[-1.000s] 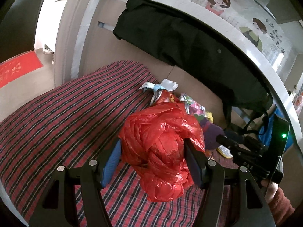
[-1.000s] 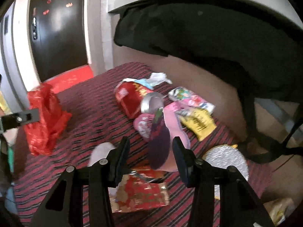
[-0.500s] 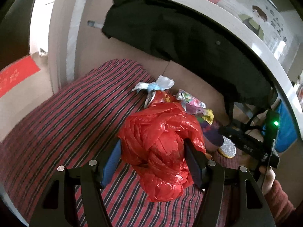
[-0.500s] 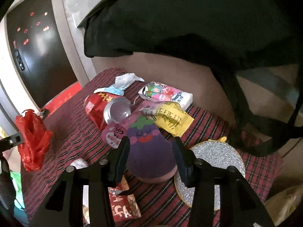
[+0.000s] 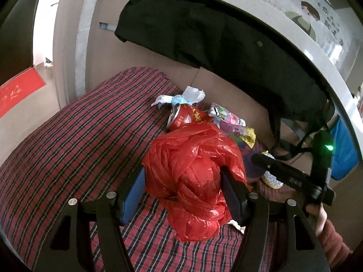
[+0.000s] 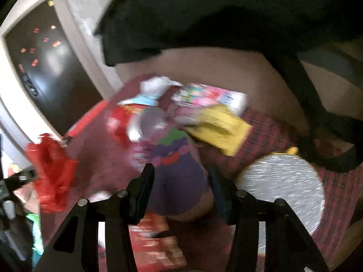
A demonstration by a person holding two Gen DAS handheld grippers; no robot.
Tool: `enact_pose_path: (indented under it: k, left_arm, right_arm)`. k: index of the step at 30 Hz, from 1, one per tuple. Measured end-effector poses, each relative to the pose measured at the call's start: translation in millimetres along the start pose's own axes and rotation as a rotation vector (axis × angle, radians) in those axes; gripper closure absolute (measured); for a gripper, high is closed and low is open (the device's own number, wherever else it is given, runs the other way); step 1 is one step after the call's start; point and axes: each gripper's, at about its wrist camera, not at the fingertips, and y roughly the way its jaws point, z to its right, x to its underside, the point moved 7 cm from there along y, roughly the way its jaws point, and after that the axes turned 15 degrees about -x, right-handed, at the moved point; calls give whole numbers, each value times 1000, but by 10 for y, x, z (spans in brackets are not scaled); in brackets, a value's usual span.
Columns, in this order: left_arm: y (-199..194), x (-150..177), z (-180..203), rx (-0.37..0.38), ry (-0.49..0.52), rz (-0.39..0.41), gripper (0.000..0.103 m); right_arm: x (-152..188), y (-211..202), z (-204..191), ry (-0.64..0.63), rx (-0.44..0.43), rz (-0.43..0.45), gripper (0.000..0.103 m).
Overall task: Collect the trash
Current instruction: 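Hold the red bag in the left gripper while the right gripper grasps the purple eggplant sponge, then carry the red bag with the left gripper while the right gripper carries the sponge to the bin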
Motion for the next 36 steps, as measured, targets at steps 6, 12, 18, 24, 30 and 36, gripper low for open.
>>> enact_pose_path:
  k: [6,12,18,24,30,36]
  left_arm:
    - [-91,6,-202,2,-39,10,37]
    - [-124,29,-425,2,-77,0,37]
    - [-112,38,-512,10,-97,-6,37]
    - [-32,41,-513,17,-106,-23,37]
    - [-47,10,-479,-26,-86,18,37]
    - [-125,-42,-371,-63,-31,67,37]
  right_arm:
    - [40,133,-725,-66,-116,-51,56]
    - [67,234,-878,-141,-28,-66,57]
    - [-21,21,-908,-231,90,2,57]
    - [-14,37,-563,-105,100,16,55]
    - [27,276,-648,-121,175,4,56]
    - [142,331,-518,-77,204,-48,74]
